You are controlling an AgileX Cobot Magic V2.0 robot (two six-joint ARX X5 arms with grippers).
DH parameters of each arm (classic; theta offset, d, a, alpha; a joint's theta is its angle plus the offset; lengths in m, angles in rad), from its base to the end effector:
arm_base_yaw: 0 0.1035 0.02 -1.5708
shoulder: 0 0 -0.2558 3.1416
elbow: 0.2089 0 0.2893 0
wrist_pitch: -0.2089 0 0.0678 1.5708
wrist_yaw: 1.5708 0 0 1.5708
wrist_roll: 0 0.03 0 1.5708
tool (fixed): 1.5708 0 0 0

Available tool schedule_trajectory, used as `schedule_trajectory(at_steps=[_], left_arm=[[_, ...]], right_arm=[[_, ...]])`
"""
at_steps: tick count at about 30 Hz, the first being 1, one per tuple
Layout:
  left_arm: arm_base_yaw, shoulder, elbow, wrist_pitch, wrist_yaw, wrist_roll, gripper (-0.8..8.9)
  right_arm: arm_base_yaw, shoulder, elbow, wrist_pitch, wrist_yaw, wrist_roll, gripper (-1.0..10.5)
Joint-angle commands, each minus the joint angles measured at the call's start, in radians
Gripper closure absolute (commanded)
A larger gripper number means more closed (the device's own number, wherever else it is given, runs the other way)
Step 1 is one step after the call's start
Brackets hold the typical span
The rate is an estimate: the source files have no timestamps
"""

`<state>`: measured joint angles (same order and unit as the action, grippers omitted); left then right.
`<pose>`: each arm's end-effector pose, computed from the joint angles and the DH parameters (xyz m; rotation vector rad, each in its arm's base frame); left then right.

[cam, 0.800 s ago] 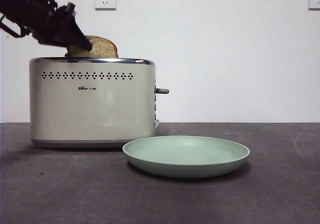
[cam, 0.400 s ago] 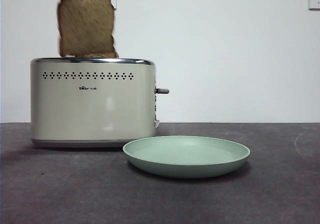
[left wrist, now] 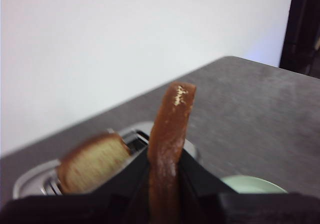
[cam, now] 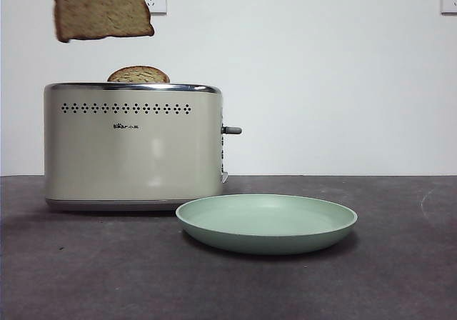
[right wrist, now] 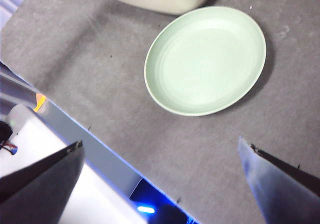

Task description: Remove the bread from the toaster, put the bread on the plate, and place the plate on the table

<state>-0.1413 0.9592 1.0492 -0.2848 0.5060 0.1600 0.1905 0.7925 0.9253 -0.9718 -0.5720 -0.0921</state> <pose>0.2374 -0.0485 0.3799 0.1179 0.1428 -0.6591 0.1689 0.0491 0.3134 0.0803 0.8084 0.7537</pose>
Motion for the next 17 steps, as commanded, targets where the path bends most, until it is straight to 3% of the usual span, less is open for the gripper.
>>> schedule_trajectory(at_steps=[1,17], left_arm=[[-0.01,-0.058,0.006,-0.072,0.005,-0.033,8.22],[-0.029,-0.429,0.005,-0.516,-0.042,-0.068,8.2]], right_arm=[[0.001,0.019,0.002,0.045,0.002,0.017,3.2],[0.001,0.292,0.002,0.251,0.057,0.077,3.2]])
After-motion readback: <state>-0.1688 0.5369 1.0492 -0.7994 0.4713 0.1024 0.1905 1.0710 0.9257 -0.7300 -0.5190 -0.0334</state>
